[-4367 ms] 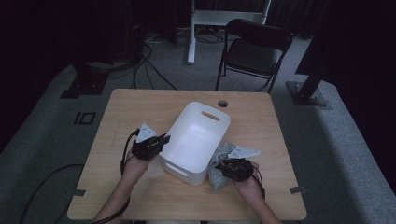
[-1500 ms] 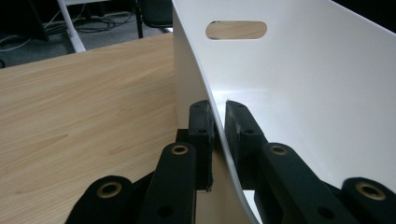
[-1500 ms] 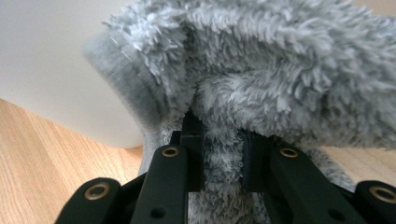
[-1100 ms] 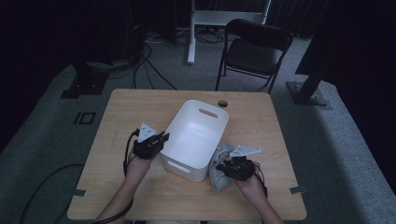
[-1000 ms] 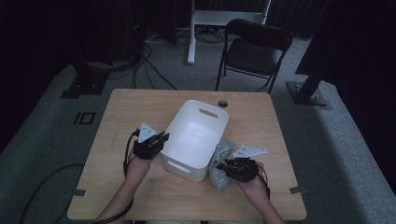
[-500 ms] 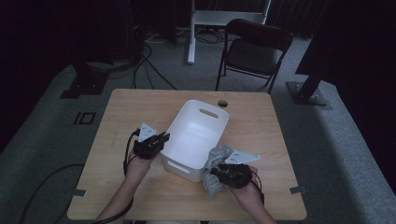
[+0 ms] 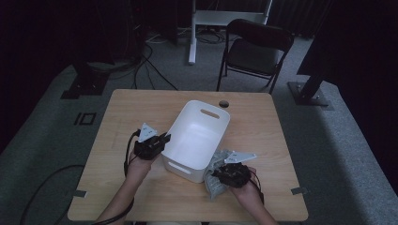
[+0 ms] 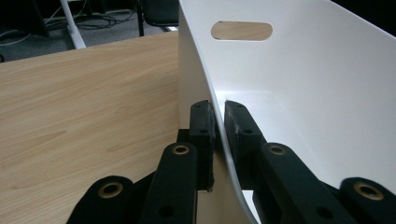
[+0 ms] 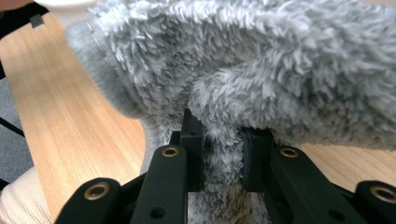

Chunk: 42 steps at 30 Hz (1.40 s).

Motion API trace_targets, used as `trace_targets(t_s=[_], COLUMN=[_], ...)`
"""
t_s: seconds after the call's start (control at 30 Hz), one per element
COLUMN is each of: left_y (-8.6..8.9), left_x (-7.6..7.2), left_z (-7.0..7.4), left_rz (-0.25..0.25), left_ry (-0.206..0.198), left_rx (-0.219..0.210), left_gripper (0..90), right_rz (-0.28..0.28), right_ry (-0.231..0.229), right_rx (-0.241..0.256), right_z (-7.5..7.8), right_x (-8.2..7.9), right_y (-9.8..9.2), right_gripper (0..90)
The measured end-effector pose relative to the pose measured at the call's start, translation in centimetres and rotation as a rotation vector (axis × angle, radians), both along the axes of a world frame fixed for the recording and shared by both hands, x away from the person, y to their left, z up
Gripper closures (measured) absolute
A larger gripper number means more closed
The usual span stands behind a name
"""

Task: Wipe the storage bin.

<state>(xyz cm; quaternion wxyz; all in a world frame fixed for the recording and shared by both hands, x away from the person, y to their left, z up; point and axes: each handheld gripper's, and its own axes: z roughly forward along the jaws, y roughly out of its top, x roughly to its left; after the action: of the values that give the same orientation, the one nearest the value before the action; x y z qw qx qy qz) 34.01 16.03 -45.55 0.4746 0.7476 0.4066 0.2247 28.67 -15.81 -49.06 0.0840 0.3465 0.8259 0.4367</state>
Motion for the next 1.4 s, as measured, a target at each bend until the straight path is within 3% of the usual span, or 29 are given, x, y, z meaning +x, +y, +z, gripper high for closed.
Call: trace_targets(t_s=[0.33,0.6,0.7,0.83,0.9,1.17,1.27,1.4], left_y=[-0.1,-0.1,-0.1,0.1,0.0,0.0,0.0,0.0], left_x=[0.0,0.0,0.0,0.0,0.0,0.0,0.1,0.1], left_z=[0.0,0.0,0.0,0.0,0.0,0.0,0.0,0.0], left_rz=[0.005,0.004,0.005,-0.001,-0.001,-0.001,-0.011,-0.027], left_ry=[0.002,-0.002,-0.005,-0.009,-0.015,-0.011,-0.015,-0.011], left_rx=[0.003,0.011,0.014,0.017,0.028,0.02,0.023,0.014], left_gripper=[82.1,82.0,81.8,81.3,81.0,81.4,82.1,82.1], right_rz=[-0.008,-0.012,-0.012,-0.001,-0.007,-0.015,-0.015,-0.028], right_ry=[0.027,0.064,0.085,0.077,0.071,-0.045,-0.066,-0.042], right_rx=[-0.035,-0.101,-0.093,-0.107,-0.076,0.075,0.053,0.026], right_z=[-1.2,-3.0,-3.3,-2.9,-2.1,2.5,2.5,1.6], right_x=[0.8,2.0,2.3,2.2,2.1,0.6,0.6,1.2], right_y=[0.1,0.3,0.1,0.0,-0.4,-2.0,-1.5,-1.0], right_gripper=[75.1,75.1,75.2,75.3,75.3,75.3,75.2,75.2])
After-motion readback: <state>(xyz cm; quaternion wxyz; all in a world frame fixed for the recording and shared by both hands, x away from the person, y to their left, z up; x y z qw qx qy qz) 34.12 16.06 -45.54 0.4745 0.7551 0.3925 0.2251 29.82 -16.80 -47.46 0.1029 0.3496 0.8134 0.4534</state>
